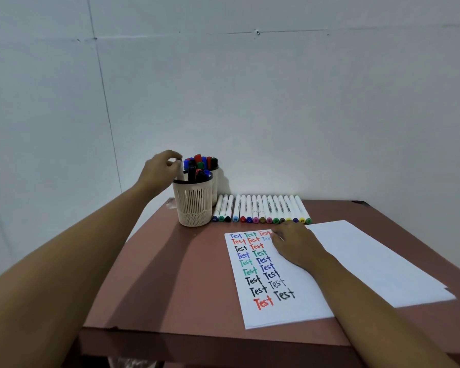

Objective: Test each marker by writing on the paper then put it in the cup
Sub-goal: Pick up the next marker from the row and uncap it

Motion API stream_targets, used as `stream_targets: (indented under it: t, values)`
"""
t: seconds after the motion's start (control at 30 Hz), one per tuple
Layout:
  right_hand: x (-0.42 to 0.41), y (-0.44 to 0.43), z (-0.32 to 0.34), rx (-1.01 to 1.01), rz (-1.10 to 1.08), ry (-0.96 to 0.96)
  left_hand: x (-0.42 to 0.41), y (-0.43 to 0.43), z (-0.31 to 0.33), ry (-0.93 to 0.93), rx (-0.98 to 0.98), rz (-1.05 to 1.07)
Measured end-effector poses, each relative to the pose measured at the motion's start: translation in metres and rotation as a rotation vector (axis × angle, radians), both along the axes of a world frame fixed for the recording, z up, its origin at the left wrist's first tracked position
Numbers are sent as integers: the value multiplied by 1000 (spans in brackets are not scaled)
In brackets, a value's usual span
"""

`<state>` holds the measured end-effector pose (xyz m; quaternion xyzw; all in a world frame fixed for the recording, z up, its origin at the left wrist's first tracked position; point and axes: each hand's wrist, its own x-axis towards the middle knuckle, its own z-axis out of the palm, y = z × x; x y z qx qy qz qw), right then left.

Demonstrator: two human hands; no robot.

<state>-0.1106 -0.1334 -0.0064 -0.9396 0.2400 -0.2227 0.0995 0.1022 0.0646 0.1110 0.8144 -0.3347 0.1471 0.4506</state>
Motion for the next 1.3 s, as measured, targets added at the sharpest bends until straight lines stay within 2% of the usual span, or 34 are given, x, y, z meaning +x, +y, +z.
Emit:
stream_targets:
  t: [0.13,0.33,0.4,0.53,0.67,0.73,0.87,0.97,1.03,1.17,1.3]
  values:
    - [0,-1,0,-11,7,11,-9,-2,-4,-73,-7,-22]
    - [1,0,1,-20,8,16,-48,-20,-21,-494,-160,-45]
    - [1,0,0,-25,5,18,-61,-35,-38,-545,-145,-79]
    - [2,1,0,-27,5,5,-81,-61,-80,-364,68,-131]
    - [3,1,-3,-52,-18,-16,-77,-66,-103,-187,464,-271]
    - [3,3,-3,-122,-82,2,-77,-66,-105,-148,597,-356]
    - [3,7,2,-201,-125,118,-80,-64,-104,-131,613,-378]
    - [3,0,14,21,-114,45,-80,-64,-106,-133,596,-372]
    - [6,-14,26,185,-197,-57,-79,-65,-107,-134,592,-373]
    - [7,-45,40,269,-456,-176,-79,-66,-108,-133,591,-368]
    - [8,-66,33,388,-517,-116,-77,-67,-109,-131,592,-368]
